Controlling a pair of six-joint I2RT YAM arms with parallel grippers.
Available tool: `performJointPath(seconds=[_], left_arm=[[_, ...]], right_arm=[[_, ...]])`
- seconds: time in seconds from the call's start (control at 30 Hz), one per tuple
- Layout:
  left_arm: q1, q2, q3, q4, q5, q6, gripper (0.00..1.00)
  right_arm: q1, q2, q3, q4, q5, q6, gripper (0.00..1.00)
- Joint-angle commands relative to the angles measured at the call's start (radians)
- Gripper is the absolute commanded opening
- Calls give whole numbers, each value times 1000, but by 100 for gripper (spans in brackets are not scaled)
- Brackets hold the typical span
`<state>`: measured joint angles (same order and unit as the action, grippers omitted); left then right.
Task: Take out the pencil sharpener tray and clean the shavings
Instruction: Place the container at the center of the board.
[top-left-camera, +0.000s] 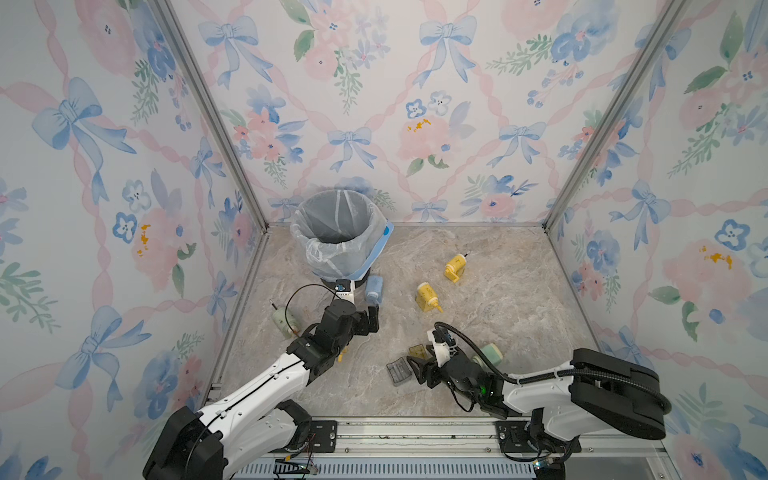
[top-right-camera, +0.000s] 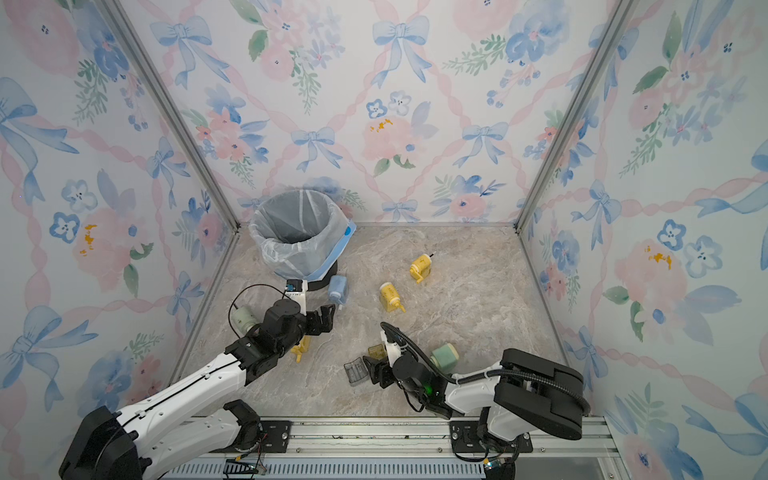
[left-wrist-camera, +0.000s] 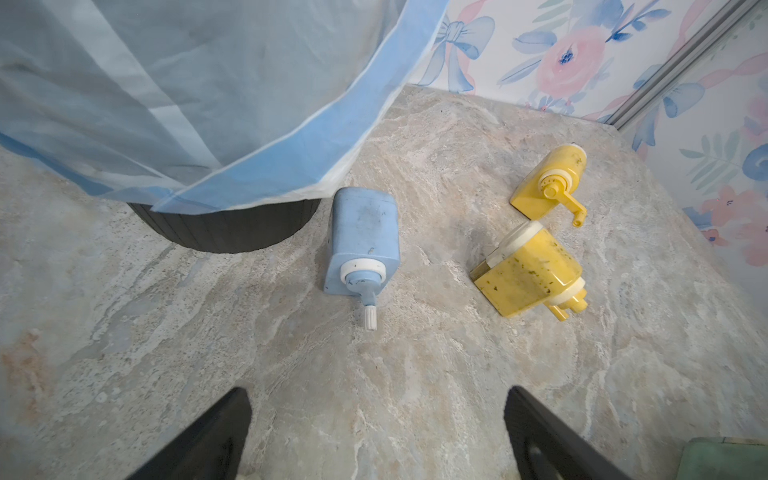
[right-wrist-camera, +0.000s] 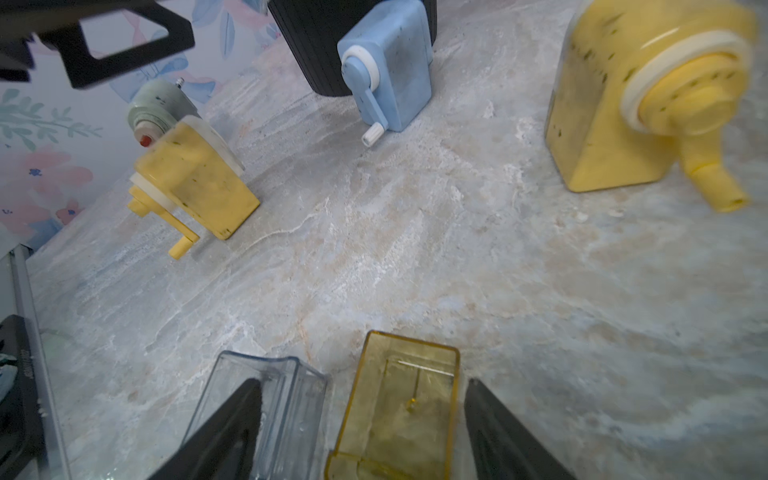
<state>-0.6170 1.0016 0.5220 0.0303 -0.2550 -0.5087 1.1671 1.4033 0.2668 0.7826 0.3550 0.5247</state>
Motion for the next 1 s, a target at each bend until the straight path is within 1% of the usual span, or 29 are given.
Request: performJointPath(seconds=[0.0,0.07,0.2,0.23,0.3,0.33,0.37,0.47,0.63,0.83,0.97], left_arm=[[-13,15,-21,38,-25,31,98],[-19,27,-24,45,-34,38,98],[-38,68,-22,63,-65,55,98],[-41,80,-22,68,-77,56,98],[-45,111,-17,74,-123,46,98],[-47,126,-13,76,-135,42,98],[-48,143,-8,81,-144,42,98],[-53,190,7,100,-150,42,98],[-58,262,19,167,-141,53,98],[-62,347,25,288,-123,91,98],[-62,401,37,334,-130,124,98]], right_arm=[[8,-70,9,-103,51,2,77],[7,-116,12,-153,74,-7,78],[0,-221,26,-284,127,-31,84],[-5,-247,32,-317,128,-41,87],[-12,-304,49,-378,127,-79,99],[-11,-331,60,-412,135,-92,97],[-14,-358,71,-450,155,-97,97],[-45,-440,91,-533,159,-97,97],[-108,-564,98,-622,116,-76,97],[-161,-634,94,-680,88,-60,97],[-181,-655,91,-708,75,-48,97]])
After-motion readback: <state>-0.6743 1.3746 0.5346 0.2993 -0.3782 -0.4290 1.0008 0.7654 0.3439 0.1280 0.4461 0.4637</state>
